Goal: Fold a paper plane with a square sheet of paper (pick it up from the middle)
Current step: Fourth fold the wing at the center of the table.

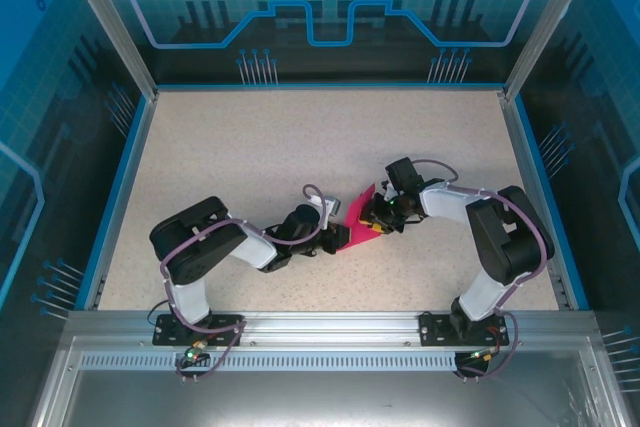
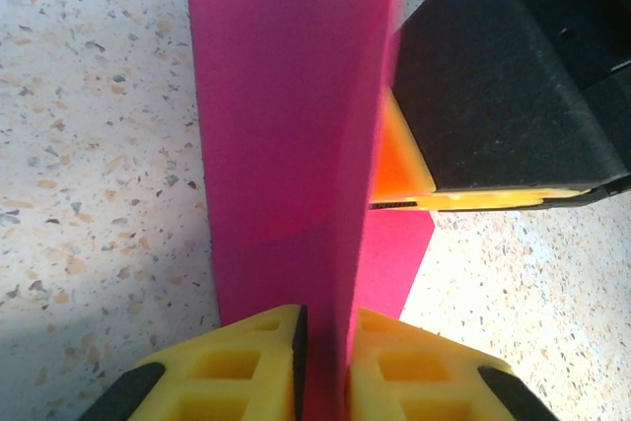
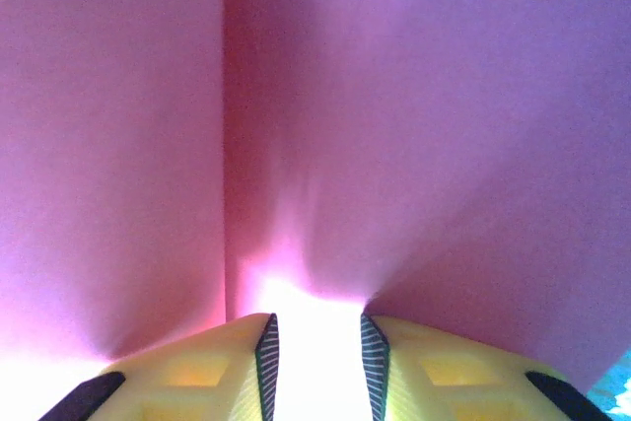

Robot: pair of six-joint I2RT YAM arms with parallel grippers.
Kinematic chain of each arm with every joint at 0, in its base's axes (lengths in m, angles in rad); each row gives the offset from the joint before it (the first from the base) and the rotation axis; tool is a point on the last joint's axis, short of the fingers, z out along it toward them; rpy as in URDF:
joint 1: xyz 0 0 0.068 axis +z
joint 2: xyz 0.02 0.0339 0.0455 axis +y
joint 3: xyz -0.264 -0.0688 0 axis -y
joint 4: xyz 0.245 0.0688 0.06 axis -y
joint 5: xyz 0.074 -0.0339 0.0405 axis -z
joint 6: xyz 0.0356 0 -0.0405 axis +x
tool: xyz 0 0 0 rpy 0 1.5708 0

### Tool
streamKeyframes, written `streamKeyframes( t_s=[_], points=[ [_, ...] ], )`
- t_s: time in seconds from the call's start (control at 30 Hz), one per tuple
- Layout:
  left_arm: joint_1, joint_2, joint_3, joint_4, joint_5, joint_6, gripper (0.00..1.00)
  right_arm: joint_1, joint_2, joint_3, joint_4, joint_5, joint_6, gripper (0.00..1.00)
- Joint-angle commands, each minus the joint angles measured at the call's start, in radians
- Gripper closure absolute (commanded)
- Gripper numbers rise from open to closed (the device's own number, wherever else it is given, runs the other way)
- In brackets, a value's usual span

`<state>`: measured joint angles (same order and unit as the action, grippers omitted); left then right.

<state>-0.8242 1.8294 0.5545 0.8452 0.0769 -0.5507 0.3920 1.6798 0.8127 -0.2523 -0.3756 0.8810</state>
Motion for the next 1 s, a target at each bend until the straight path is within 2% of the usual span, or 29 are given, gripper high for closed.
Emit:
streamKeyframes(
  t_s=[0.0, 0.17, 0.33, 0.77, 0.97],
  points=[
    [0.008, 0.018, 0.013, 0.05, 0.026, 0.019, 0.85, -0.006, 0.003, -0.027, -0.028, 0.005, -0.017, 0.68],
    [0.016, 0.028, 0.025, 0.043, 0.057, 0.027, 0.88, -0.006, 0.004, -0.029, -0.034, 0.007, -0.022, 0.68],
    [0.036, 0.044, 0.048, 0.014, 0.14, -0.006, 0.89, -0.006, -0.006, -0.029, -0.033, 0.009, -0.051, 0.68],
    [0.056, 0.008, 0.143, -0.241, 0.231, -0.017, 0.92, -0.005, -0.212, -0.047, 0.01, -0.018, -0.273, 0.64],
    [0.057, 0.008, 0.186, -0.33, 0.242, -0.017, 0.94, -0.007, -0.202, -0.059, -0.001, 0.01, -0.263, 0.62]
  ],
)
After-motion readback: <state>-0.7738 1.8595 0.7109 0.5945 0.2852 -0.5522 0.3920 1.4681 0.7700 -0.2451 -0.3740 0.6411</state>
